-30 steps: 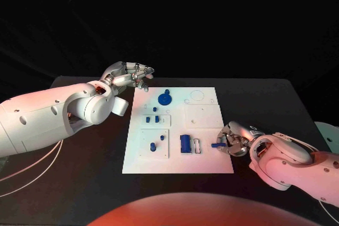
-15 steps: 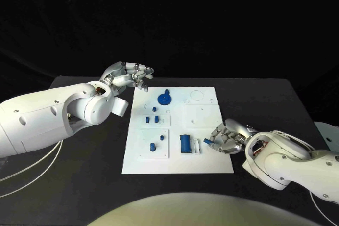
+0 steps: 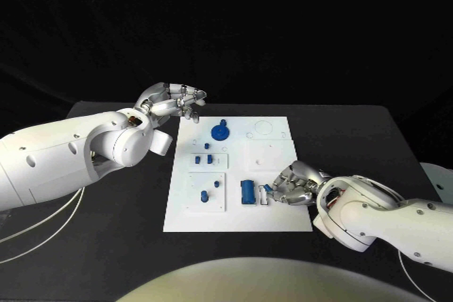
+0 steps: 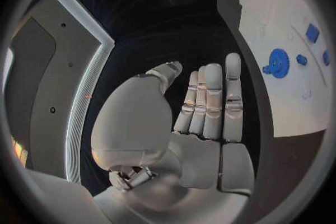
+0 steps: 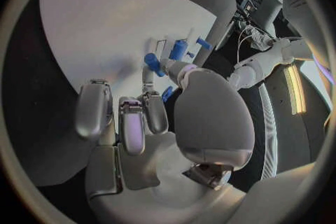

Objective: Assemble the parts on the task board

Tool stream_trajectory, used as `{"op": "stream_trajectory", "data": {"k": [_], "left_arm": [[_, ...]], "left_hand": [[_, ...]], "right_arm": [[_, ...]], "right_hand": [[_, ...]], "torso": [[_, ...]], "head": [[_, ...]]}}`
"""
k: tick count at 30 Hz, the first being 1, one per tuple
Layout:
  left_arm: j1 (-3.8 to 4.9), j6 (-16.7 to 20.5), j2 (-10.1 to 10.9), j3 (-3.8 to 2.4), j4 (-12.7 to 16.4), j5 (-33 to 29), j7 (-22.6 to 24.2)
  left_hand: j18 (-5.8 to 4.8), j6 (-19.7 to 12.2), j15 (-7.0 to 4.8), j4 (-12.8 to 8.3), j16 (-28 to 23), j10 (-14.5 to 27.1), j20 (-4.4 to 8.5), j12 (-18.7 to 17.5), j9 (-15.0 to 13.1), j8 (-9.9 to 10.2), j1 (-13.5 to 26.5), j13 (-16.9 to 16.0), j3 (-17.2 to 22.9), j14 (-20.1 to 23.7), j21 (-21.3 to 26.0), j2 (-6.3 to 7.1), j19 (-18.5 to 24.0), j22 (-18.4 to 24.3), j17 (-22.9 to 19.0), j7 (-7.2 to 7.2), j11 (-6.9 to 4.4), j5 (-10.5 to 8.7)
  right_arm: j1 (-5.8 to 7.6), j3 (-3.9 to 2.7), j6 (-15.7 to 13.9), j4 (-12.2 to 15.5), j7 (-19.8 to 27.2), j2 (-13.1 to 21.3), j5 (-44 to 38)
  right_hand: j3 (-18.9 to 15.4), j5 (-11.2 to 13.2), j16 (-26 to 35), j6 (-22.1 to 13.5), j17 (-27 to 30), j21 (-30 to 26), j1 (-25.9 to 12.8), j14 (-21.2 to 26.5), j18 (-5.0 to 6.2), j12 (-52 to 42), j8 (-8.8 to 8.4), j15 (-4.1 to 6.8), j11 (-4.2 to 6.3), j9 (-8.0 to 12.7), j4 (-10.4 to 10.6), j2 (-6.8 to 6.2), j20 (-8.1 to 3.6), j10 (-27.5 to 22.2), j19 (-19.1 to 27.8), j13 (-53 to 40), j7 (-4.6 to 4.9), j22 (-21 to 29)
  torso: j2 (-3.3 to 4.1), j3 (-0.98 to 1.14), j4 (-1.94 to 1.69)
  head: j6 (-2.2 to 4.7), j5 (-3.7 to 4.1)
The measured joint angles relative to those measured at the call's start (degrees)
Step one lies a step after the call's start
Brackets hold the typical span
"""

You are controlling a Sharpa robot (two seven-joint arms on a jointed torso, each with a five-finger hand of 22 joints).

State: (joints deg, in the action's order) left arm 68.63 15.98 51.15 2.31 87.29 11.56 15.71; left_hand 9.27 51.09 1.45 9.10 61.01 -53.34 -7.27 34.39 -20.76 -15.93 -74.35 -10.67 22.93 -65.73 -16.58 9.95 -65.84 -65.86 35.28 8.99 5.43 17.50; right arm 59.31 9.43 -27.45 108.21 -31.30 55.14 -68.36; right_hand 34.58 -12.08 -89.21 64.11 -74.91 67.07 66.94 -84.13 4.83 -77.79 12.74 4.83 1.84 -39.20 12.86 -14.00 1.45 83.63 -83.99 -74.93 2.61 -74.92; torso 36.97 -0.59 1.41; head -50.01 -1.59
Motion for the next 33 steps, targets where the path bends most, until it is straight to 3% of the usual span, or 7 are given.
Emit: {"op": "stream_trajectory", "data": {"k": [6,24,28,33], "left_arm": [[0.00,-0.01,0.06,0.00,0.04,0.00,-0.02],[0.00,-0.02,0.10,0.00,0.09,0.00,-0.06],[0.00,-0.03,0.12,0.00,0.09,0.00,-0.07],[0.00,-0.03,0.13,0.00,0.10,0.00,-0.09]], "left_hand": [[0.00,0.00,0.00,0.00,0.00,0.00,0.00,0.00,0.00,0.00,0.00,0.00,0.00,0.00,0.00,0.00,0.00,0.00,0.00,0.00,0.00,0.00],[0.00,0.00,0.00,0.00,0.00,0.00,0.00,0.00,0.00,0.00,0.00,0.00,0.00,0.00,0.00,0.00,0.00,0.00,0.00,0.00,0.00,0.00],[0.00,0.00,0.00,0.00,0.00,0.00,0.00,0.00,0.00,0.00,0.00,0.00,0.00,0.00,0.00,0.00,0.00,0.00,0.00,0.00,0.00,0.00],[0.00,0.00,0.22,0.17,0.00,0.00,0.00,0.00,0.00,0.00,0.00,0.05,-0.17,0.22,0.00,0.00,0.00,0.00,0.00,0.00,0.00,0.00]], "right_arm": [[-0.29,0.02,0.50,-1.05,-0.08,-1.22,0.73],[-0.36,-0.02,1.81,-2.34,-0.23,-2.59,0.72],[-0.36,-0.02,2.04,-2.55,-0.24,-2.70,0.58],[-0.36,0.01,2.22,-2.71,-0.31,-2.76,0.33]], "right_hand": [[-0.55,1.02,0.00,0.43,0.00,0.26,-2.59,0.00,0.00,-1.31,0.24,0.00,0.00,-0.79,1.01,-0.03,0.00,0.00,0.00,0.00,-0.41,0.00],[-1.14,1.67,0.00,0.95,0.00,0.26,-3.68,0.20,0.00,-2.03,0.12,0.19,0.00,-0.51,1.73,-0.39,0.00,0.00,0.00,0.01,-0.79,0.01],[-2.08,3.16,0.00,1.18,0.00,0.26,-4.59,0.20,0.00,-2.03,0.13,0.19,0.00,-0.28,2.41,-0.54,0.00,0.00,0.00,0.01,-0.74,0.01],[-5.83,7.60,0.00,1.39,0.00,0.26,-6.41,0.20,0.00,-2.03,-0.13,0.19,0.00,0.18,3.63,-0.27,0.00,0.00,0.00,0.01,-0.54,0.02]], "torso": [[0.03,0.07,0.04],[0.02,0.14,0.05],[0.01,0.11,0.05],[0.01,0.09,0.05]], "head": [[0.00,-0.12],[0.00,-0.17],[0.00,-0.14],[0.00,-0.09]]}}
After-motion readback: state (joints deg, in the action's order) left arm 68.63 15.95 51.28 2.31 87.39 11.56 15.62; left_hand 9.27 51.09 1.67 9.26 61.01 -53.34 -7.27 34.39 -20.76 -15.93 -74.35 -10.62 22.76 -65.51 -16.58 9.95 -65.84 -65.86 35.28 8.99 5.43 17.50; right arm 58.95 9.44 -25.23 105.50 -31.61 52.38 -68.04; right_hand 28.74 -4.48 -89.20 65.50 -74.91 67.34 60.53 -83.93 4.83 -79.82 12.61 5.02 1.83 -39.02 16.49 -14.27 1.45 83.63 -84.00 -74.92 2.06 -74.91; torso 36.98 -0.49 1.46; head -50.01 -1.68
